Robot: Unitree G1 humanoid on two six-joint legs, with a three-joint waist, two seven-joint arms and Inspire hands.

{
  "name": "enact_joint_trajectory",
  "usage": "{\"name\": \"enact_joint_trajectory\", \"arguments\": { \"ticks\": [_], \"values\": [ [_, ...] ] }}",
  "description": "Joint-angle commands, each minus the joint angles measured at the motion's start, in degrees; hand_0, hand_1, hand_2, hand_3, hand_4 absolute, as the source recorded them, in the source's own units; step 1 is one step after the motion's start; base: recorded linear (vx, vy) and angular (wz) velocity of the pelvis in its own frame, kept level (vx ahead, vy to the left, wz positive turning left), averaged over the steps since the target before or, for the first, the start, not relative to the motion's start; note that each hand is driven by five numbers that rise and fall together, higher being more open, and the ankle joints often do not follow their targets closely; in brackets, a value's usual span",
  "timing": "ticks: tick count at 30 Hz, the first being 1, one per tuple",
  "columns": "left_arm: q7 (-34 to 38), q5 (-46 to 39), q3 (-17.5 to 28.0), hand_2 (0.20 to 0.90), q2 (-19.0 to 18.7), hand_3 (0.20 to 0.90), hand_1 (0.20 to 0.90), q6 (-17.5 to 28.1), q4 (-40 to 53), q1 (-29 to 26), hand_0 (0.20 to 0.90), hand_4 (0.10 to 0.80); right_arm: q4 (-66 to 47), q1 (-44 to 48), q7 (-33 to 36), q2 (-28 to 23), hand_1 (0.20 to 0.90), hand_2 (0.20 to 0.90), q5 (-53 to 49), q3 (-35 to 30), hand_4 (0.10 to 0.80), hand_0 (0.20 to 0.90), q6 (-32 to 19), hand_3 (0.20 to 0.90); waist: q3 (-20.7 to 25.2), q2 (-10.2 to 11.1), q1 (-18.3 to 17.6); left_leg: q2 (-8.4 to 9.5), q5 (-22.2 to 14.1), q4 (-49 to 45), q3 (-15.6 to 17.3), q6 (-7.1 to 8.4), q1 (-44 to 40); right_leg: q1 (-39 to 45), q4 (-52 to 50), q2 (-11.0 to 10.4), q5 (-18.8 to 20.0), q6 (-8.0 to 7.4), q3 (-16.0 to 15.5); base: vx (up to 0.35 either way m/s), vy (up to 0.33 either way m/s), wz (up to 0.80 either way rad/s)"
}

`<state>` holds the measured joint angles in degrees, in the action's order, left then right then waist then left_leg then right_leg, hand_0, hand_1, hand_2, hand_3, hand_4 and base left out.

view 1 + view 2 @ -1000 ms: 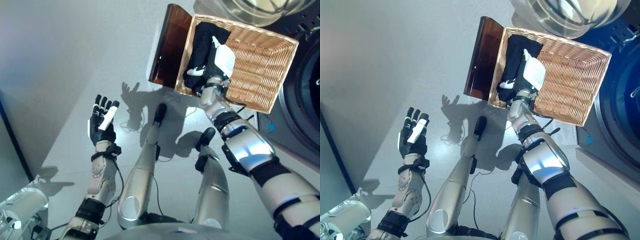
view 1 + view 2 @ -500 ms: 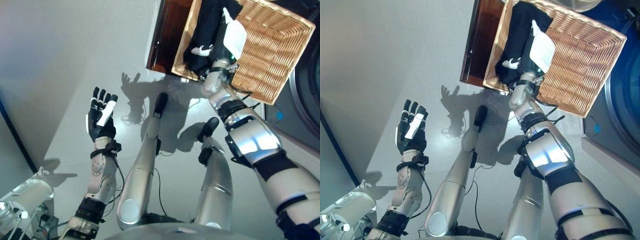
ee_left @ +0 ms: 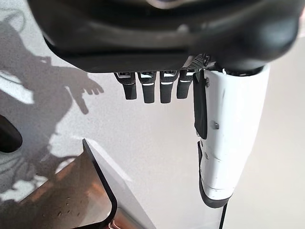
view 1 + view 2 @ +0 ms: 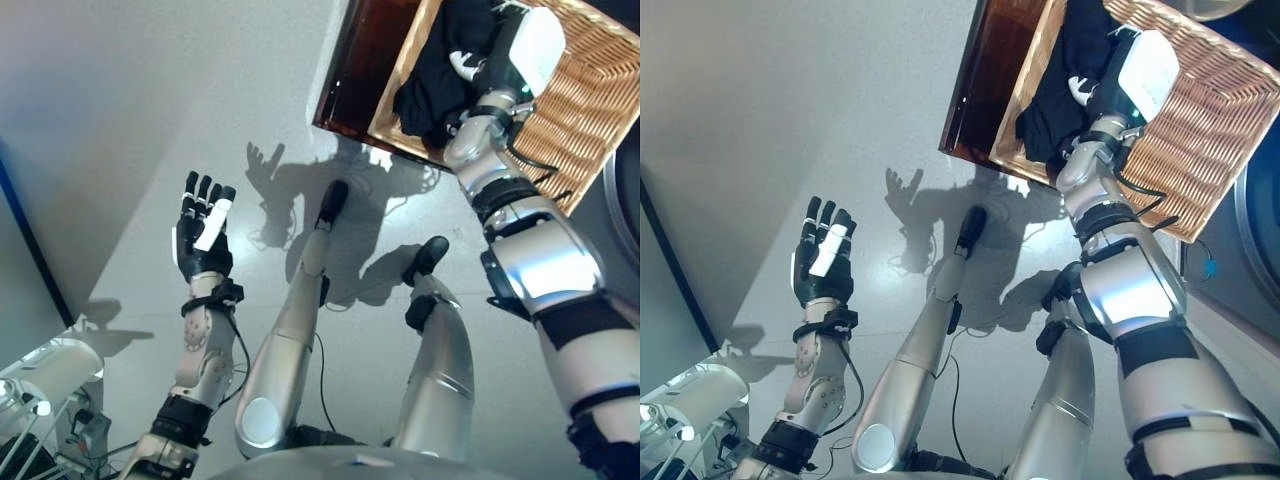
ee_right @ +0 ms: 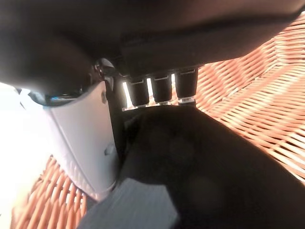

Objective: Pick up the clothes and place them into the washing machine

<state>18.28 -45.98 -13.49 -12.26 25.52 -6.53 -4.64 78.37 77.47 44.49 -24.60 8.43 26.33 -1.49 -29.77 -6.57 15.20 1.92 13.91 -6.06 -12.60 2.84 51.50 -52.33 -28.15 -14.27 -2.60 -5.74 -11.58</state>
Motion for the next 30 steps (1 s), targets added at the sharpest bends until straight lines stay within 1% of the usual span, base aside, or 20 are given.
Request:
{"name": "enact_joint_trajectory", "arguments": {
  "ticks": [1,9,19,24,30],
  "values": [
    [0.1,0.4,0.0,0.900,-2.5,0.900,0.900,5.6,6.0,0.4,0.900,0.800,0.6,-1.6,-1.3,-1.0,0.200,0.200,-1.5,1.1,0.300,0.200,1.0,0.200,0.0,-5.2,1.1,3.71,-1.4,1.2,3.1,-0.42,0.4,1.9,3.8,0.1,-0.2,-0.14,0.3,0.000,0.000,0.00],
    [-0.3,0.3,0.0,0.900,-2.8,0.900,0.900,5.6,6.3,1.0,0.900,0.800,0.7,-1.9,-0.9,-3.0,0.200,0.200,-1.9,0.2,0.300,0.200,1.3,0.200,0.0,-5.4,0.9,3.69,-1.6,1.0,3.5,-0.48,-0.8,3.1,3.9,0.1,-0.2,-0.27,0.8,-0.006,0.006,0.05],
    [-0.7,0.4,-0.3,0.900,-3.0,0.900,0.900,5.5,5.7,1.0,0.900,0.800,0.1,-2.7,-0.6,-4.4,0.200,0.200,-2.4,-0.7,0.300,0.200,1.2,0.200,0.0,-5.2,0.4,3.47,-1.9,0.9,4.1,-0.47,-3.1,5.0,4.0,0.2,-0.1,-0.47,1.2,0.000,-0.001,-0.02],
    [-0.6,0.3,-0.1,0.900,-2.8,0.900,0.900,5.4,4.3,1.0,0.900,0.800,-1.7,-4.2,0.2,-3.9,0.200,0.200,-3.8,-2.3,0.300,0.200,0.1,0.200,0.0,-4.8,-0.3,3.22,-2.2,0.6,4.6,-0.42,-5.0,7.2,4.0,0.3,-0.1,-0.47,1.3,0.004,-0.005,-0.01],
    [-0.1,-0.2,0.9,0.900,-2.6,0.900,0.900,5.1,0.7,1.1,0.900,0.800,-7.4,-8.6,0.8,-1.9,0.200,0.200,-7.5,-6.1,0.300,0.200,-2.7,0.200,0.0,-3.3,-1.7,2.49,-3.0,0.6,5.9,-0.45,-9.7,12.1,5.5,0.5,0.2,-0.55,1.2,0.011,-0.005,-0.03]
  ]
}}
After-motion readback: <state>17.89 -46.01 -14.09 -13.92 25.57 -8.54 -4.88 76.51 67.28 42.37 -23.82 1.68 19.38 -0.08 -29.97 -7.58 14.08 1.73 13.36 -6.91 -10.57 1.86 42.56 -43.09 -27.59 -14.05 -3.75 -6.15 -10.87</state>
